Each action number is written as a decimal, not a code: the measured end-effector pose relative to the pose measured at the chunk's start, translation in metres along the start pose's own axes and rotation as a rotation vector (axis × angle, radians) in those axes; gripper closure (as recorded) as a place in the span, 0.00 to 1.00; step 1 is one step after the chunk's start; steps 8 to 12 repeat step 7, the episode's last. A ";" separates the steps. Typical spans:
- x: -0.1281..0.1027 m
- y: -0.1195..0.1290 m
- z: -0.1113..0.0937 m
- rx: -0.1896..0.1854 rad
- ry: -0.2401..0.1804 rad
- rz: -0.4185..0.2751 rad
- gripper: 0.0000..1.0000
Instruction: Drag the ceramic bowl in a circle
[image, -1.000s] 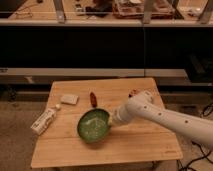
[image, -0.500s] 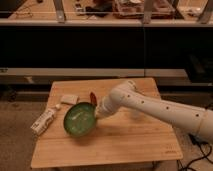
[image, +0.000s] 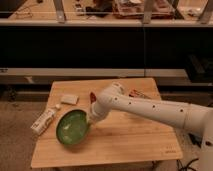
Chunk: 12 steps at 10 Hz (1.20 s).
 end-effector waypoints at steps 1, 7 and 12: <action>-0.010 0.001 0.002 0.001 -0.009 -0.011 1.00; -0.066 0.020 -0.001 0.032 -0.005 -0.076 1.00; -0.066 0.020 -0.001 0.032 -0.005 -0.076 1.00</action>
